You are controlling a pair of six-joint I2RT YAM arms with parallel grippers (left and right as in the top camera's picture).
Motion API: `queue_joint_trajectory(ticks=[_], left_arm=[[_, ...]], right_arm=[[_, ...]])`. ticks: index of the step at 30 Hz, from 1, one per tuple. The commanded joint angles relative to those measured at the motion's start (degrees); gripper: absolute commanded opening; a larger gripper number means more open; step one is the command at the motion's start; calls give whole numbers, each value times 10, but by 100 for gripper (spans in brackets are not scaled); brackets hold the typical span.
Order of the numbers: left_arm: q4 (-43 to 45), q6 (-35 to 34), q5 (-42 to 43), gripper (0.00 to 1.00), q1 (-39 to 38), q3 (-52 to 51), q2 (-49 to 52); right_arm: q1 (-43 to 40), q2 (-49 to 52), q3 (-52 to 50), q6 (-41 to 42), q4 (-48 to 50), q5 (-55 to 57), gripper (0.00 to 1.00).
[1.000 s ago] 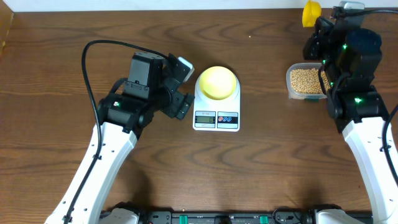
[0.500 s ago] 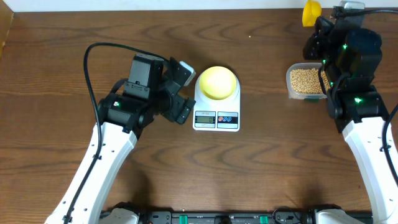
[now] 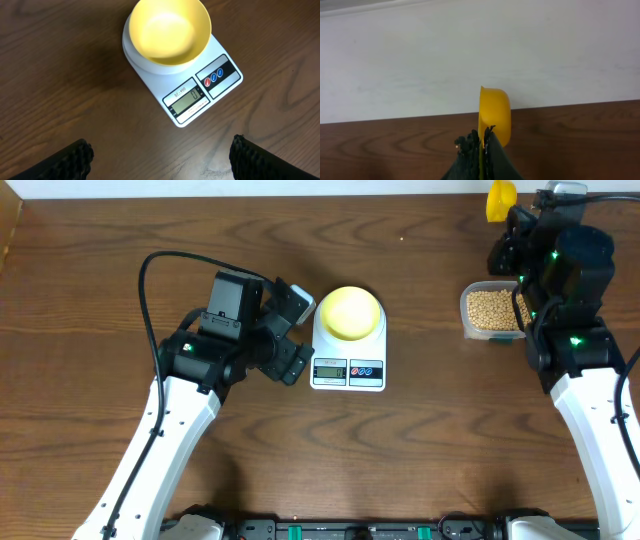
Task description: Scoop item into bowl and weigh 50g on scale
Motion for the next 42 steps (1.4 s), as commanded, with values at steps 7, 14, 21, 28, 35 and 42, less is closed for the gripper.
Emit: queue_joint_trajectory(ticks=[7,14,21,28,35,42], left_arm=[[0,10,9,89,0,-9,-4],[0,10,9,89,0,-9,-4],[0,10,9,89,0,-9,-4],[0,10,9,89,0,-9,-4],[0,10,9,89,0,-9,-4],[0,10,9,89,0,-9,-4]], right_arm=[[3,5,9,6,0,-7,2],[3,5,9,6,0,-7,1],[3,10,9,6,1,-7,1],[3,23,9,3,5,-7,1],[3,24,9,4,10,-7,2],[3,24,9,4,6,-8,1]])
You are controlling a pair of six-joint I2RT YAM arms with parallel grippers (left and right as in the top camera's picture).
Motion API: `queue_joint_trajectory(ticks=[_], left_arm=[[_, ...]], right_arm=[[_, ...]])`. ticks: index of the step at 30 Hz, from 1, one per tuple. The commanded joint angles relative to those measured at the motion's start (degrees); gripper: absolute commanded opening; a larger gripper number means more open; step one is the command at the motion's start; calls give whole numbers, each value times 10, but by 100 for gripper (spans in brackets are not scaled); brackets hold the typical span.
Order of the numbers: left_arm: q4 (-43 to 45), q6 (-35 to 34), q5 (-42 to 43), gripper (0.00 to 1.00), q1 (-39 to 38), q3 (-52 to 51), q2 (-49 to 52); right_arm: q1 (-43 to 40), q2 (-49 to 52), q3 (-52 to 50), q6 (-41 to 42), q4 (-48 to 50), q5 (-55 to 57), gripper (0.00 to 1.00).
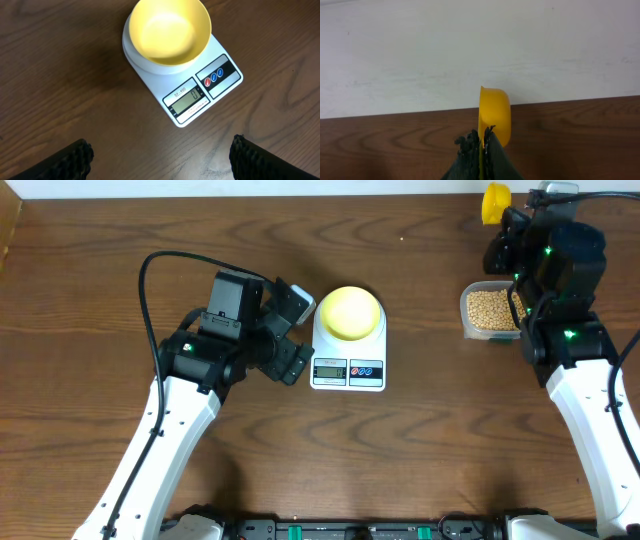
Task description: Scoop item into bowl and weigh 50g on scale
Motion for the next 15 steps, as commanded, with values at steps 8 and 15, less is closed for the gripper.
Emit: queue_joint_trajectory(ticks=[8,15], left_arm=[[0,10,9,89,0,-9,-4],[-1,10,9,89,0,-9,-4]], right_arm=[[3,1,10,4,6,-43,1],[3,1,61,20,-51,-72,1]])
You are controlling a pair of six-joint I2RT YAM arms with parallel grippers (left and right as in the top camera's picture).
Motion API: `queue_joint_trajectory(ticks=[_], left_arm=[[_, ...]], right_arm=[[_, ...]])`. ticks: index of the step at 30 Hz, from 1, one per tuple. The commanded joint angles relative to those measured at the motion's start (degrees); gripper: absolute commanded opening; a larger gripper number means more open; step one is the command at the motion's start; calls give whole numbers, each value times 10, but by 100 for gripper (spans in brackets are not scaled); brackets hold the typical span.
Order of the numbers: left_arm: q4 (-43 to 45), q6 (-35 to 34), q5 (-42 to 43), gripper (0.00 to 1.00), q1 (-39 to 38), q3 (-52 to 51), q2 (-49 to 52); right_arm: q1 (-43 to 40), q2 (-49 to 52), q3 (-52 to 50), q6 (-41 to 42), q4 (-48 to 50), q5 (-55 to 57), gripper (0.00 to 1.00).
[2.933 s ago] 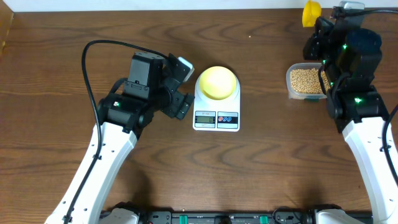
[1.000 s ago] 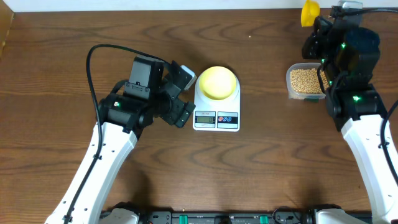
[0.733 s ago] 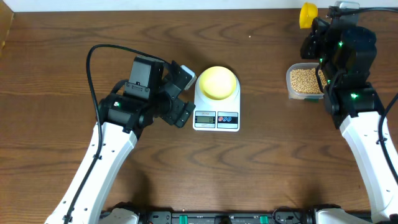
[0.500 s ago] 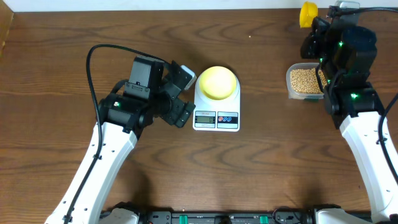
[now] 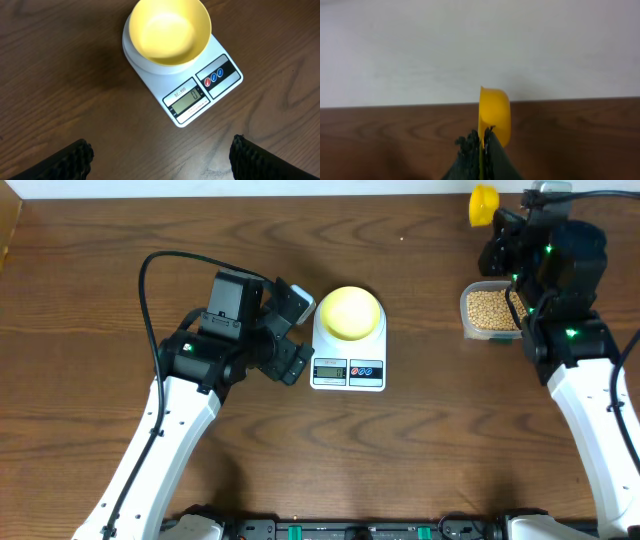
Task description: Scoop item into bowl and weigh 50g on scale
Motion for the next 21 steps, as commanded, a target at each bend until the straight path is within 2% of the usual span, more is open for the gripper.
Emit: queue_joint_trajectory(ticks=[1,10,21], left_arm=[[-1,10,9,89,0,-9,-4],[-1,10,9,89,0,-9,-4],[-1,10,9,89,0,-9,-4]], right_arm=[[3,0,57,16,-39,-21,1],[3,0,155,15,-218,-15,1],[2,0,213,9,-352,58,1]])
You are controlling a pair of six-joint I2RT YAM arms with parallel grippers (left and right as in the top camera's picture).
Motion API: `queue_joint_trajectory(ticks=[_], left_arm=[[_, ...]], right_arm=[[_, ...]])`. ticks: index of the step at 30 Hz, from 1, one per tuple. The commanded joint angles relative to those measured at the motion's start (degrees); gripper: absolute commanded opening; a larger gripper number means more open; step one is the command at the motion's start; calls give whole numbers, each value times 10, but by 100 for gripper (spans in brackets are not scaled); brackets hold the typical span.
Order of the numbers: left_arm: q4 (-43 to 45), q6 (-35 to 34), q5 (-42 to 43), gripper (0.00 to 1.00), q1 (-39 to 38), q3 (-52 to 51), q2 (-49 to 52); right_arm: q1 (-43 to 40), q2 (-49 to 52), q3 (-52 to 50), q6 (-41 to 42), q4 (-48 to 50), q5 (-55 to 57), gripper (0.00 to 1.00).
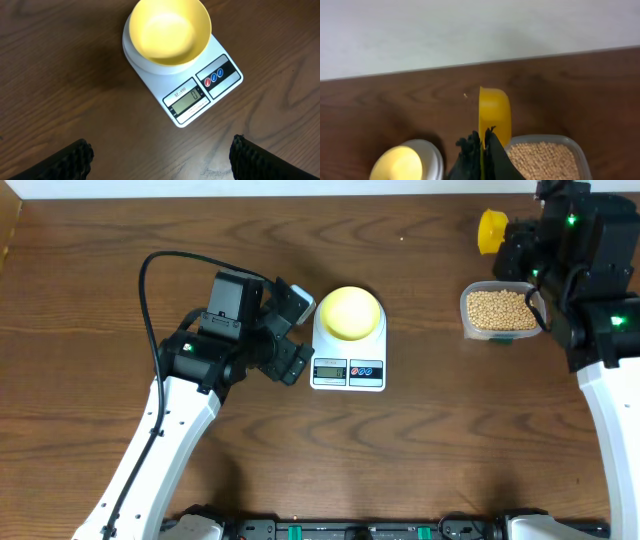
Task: Scoop item into bowl and weigh 50g on scale
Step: 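Lower the yellow scoop with the right gripper into the soybean tub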
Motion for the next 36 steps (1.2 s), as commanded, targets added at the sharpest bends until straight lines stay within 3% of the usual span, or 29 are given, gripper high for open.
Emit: queue_joint_trajectory(ticks=[1,15,36], left_arm=[[-1,10,9,89,0,-8,-4],[-1,10,9,89,0,-8,-4],[-1,10,9,89,0,-8,-4]], right_arm=[[2,-2,32,-2,-29,43,1],[-60,23,40,-28,-95,57,1],[-61,146,38,-69,-131,57,2]])
